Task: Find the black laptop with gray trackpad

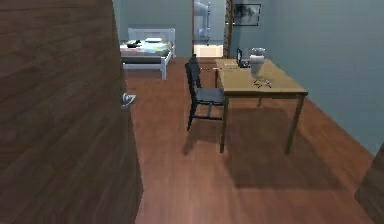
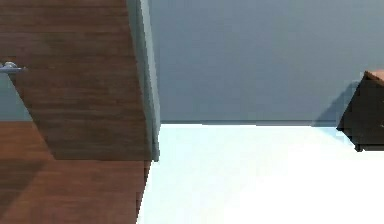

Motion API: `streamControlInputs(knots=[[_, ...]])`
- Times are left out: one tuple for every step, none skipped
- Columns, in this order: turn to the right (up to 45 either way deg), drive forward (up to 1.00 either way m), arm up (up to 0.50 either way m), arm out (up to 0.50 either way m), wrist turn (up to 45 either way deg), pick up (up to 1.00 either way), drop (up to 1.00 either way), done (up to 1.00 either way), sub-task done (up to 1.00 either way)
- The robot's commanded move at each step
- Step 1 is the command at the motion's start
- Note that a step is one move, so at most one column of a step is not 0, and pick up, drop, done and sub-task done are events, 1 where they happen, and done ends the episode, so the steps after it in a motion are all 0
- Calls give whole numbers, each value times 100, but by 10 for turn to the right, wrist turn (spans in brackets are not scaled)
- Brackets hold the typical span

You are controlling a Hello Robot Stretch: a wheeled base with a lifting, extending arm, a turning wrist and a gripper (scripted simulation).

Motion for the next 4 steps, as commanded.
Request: streamControlInputs(knots=[[0,90,0,0,0,0,0,0,0],[0,50,0,0,0,0,0,0,0],[-90,0,0,0,0,0,0,0,0],[0,45,0,0,0,0,0,0,0]])
